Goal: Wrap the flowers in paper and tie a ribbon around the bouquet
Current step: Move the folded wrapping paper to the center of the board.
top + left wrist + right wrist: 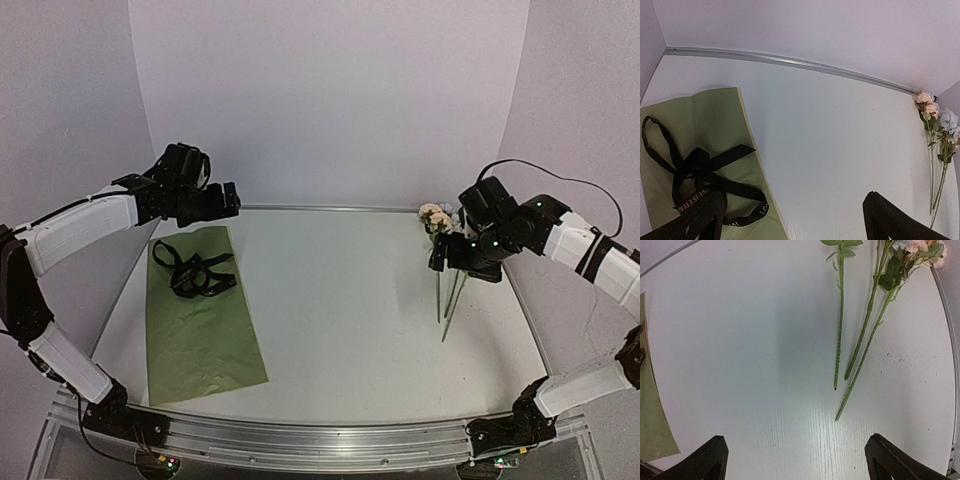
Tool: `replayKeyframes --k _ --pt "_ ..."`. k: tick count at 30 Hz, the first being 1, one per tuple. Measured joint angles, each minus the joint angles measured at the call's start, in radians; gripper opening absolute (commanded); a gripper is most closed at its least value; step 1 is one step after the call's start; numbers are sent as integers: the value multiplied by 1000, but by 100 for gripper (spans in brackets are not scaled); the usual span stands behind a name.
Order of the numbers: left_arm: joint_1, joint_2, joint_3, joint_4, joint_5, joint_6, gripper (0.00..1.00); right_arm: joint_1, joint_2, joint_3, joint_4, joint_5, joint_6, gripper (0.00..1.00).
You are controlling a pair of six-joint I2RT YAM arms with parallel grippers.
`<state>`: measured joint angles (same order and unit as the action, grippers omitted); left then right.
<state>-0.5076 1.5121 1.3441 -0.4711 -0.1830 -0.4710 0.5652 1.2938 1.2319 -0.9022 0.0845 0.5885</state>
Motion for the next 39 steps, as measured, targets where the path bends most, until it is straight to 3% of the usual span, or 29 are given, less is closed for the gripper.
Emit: replayKeyframes --k 12,24,32,39 --pt "2 71 -30 -44 -132 -128 100 0 64 3 4 -55 2 98" --pt "106 131 -305 -45 -142 -330 100 41 203 -2 78 -167 52 98" --pt "222 263 -235 -4 -148 -346 100 53 279 4 113 -215 59 98" --pt "308 389 -196 61 -69 -329 100 67 332 10 138 -236 64 98"
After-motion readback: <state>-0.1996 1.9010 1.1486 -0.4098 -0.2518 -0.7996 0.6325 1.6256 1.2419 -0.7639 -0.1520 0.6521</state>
